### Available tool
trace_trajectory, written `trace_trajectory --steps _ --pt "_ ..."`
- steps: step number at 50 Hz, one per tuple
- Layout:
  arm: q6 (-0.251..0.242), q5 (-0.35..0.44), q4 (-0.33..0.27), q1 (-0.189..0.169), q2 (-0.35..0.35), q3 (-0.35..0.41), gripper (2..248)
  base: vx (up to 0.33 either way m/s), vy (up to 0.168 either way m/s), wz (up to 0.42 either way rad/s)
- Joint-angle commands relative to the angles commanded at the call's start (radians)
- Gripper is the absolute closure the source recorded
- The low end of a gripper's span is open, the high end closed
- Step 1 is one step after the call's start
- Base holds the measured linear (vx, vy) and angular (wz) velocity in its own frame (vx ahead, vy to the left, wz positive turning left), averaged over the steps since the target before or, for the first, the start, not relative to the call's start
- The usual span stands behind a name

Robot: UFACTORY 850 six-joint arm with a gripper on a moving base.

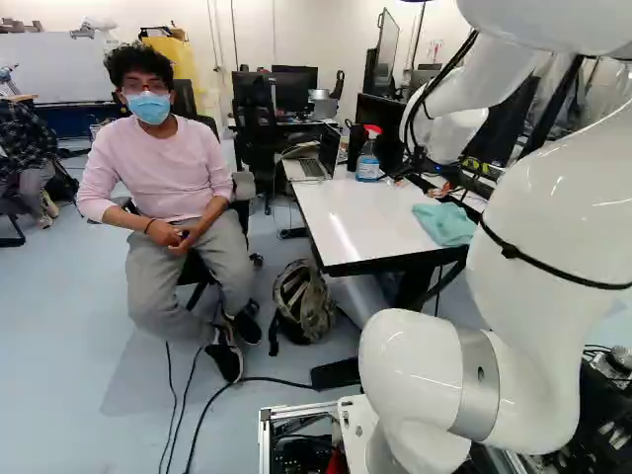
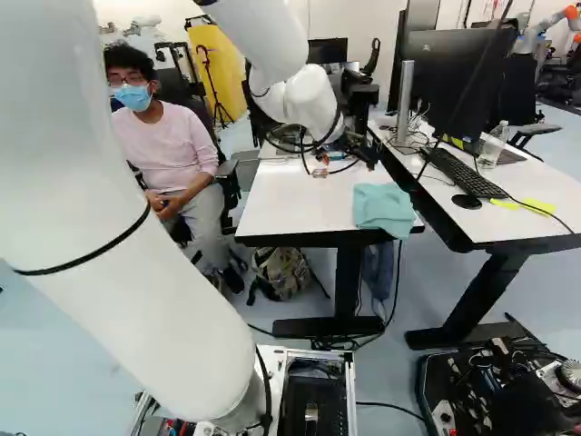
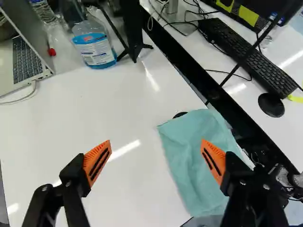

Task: Clean the table with the green towel

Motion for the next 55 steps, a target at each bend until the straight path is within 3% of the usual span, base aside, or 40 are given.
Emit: trace_trajectory --steps 55 --pt "0.0 0.584 0.015 0.273 0.171 0.456 3 0.0 0.0 0.0"
